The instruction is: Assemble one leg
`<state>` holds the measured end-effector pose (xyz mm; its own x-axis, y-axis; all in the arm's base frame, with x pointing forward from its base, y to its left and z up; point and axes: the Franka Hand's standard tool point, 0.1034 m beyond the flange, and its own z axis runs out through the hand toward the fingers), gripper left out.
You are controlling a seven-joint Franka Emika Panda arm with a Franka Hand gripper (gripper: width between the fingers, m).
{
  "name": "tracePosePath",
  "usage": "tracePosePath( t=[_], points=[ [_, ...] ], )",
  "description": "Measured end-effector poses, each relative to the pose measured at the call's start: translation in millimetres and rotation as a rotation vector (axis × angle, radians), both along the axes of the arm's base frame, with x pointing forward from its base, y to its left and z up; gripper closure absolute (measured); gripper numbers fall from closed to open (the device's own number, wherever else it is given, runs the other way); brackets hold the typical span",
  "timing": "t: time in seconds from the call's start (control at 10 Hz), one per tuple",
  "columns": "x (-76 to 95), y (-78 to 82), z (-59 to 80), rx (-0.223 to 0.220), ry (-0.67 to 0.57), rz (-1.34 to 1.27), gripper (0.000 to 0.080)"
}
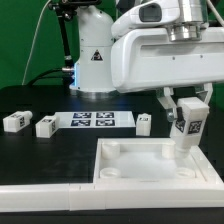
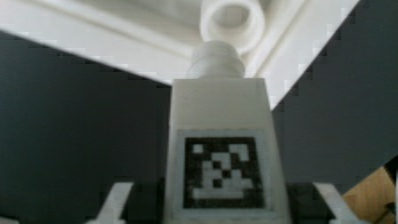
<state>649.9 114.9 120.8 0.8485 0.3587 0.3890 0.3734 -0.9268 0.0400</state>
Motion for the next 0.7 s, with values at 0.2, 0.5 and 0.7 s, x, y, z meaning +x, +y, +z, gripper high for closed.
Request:
tracePosePath(
  t=[0.2, 0.5, 0.7],
  points=[
    [-0.8, -0.4, -0.7, 0.001, -0.003, 0.000, 0.0506],
    [1.0, -1.2, -0.3, 0.008, -0.043, -0.002, 0.0506],
    [-13.6, 1.2, -16.8, 0.026, -0.082, -0.010, 0.0506]
  ],
)
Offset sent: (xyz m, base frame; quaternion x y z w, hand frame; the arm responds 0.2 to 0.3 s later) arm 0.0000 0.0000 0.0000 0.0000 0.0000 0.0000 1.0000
